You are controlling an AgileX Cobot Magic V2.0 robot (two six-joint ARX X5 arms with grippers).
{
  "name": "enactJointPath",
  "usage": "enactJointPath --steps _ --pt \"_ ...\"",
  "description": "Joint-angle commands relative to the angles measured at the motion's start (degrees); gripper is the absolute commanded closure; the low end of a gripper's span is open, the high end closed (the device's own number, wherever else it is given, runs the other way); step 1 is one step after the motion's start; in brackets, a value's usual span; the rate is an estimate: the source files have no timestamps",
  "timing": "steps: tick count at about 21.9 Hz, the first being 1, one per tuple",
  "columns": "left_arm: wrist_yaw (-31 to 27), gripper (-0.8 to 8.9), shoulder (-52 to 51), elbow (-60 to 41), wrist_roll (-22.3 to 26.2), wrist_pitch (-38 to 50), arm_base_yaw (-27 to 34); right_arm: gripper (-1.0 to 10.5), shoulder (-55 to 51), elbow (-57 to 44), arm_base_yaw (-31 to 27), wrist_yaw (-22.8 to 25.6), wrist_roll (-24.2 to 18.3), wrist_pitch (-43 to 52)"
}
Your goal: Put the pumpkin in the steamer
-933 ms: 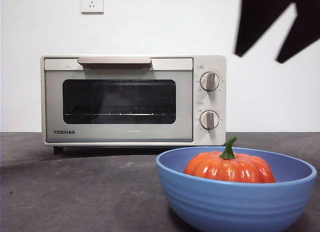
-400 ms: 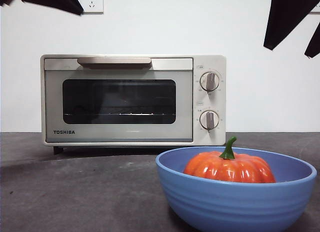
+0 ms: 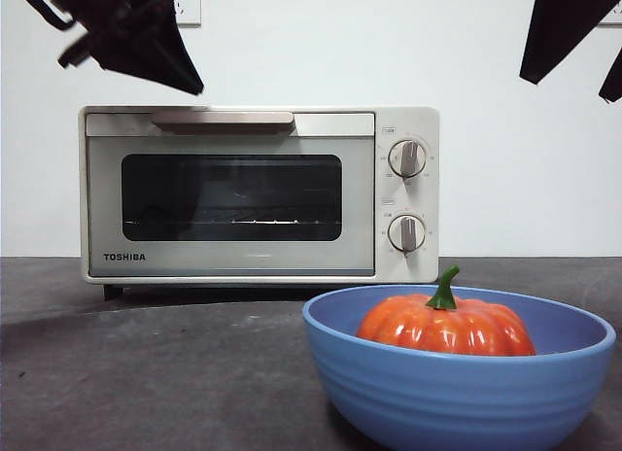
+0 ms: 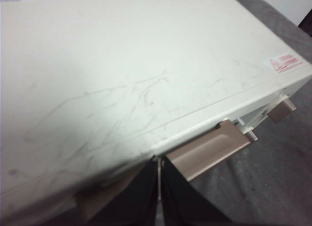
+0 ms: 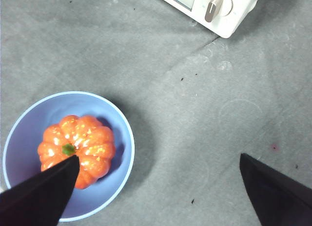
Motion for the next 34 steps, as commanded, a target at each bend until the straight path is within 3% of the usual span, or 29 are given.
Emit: enactJointPath --steps 1,13,34 --pt "-1.84 7.97 2.12 1.40 1.64 0.98 -0.68 4.3 0.17 0.70 0.33 0.02 0.59 0.13" --pt "-2.80 7.98 4.17 1.40 2.86 -1.79 -2.32 4.3 0.20 0.70 0.33 0.00 0.57 0.20" --pt "-2.75 7.98 3.93 1.40 2.84 -28.09 -9.79 4.2 0.20 0.70 0.33 -0.11 0.57 0.90"
